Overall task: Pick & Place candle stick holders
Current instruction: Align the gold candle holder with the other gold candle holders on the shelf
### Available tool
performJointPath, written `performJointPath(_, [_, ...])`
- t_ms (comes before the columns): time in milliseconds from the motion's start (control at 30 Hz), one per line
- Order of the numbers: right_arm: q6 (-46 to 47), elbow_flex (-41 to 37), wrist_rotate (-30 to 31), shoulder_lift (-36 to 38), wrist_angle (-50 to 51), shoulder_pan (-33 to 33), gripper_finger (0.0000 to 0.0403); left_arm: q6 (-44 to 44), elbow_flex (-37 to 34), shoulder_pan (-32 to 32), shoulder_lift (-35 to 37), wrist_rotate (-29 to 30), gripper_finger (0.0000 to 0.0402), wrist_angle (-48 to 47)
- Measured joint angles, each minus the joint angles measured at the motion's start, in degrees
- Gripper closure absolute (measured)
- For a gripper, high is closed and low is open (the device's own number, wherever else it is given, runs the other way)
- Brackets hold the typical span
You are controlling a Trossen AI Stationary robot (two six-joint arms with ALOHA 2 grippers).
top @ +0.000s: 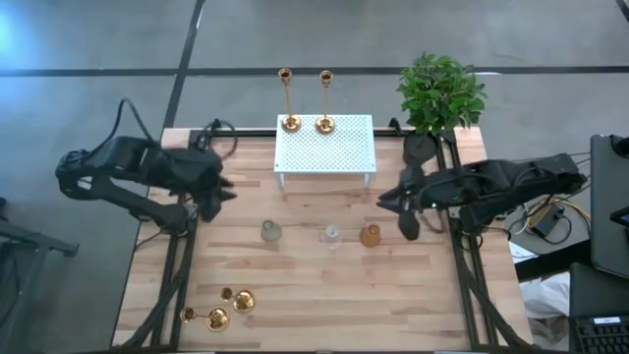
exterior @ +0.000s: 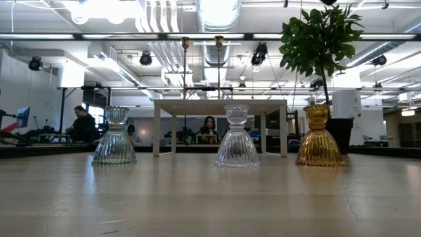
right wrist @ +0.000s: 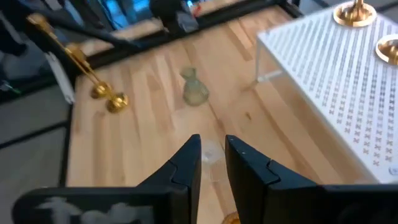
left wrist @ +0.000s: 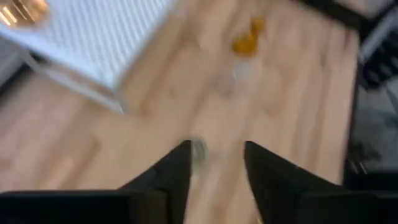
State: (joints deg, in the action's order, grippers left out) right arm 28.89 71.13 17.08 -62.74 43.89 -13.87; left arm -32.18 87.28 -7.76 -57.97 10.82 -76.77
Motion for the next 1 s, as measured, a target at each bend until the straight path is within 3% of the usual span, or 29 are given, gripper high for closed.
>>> performJointPath(200, [1.44,0.00,2.62,-6.15,-0.14,0.00,0.0343,-8.52,9.13,-11.50,-4.81,-5.50,0.0377,-10.75])
performJointPath(267, [1.53,-0.02,2.67,-8.02,-0.19,0.00,0.0344,-9.86,12.54,-15.78,-6.22,-7.66,0.0393,-10.63])
performJointPath(467, [2.56,0.09,3.07,-11.43,-0.56,0.00,0.0344,-17.40,19.62,-28.77,-9.79,-8.32,0.0387,-11.16])
performJointPath(700, [4.58,-0.13,7.44,-10.94,0.03,0.00,0.0346,-29.74,19.58,-44.15,-13.33,-8.66,0.0397,-13.33])
performJointPath(1000, [4.08,-0.13,8.63,-8.43,1.02,0.00,0.0331,-35.86,19.46,-49.60,-18.92,-8.58,0.0346,-13.25])
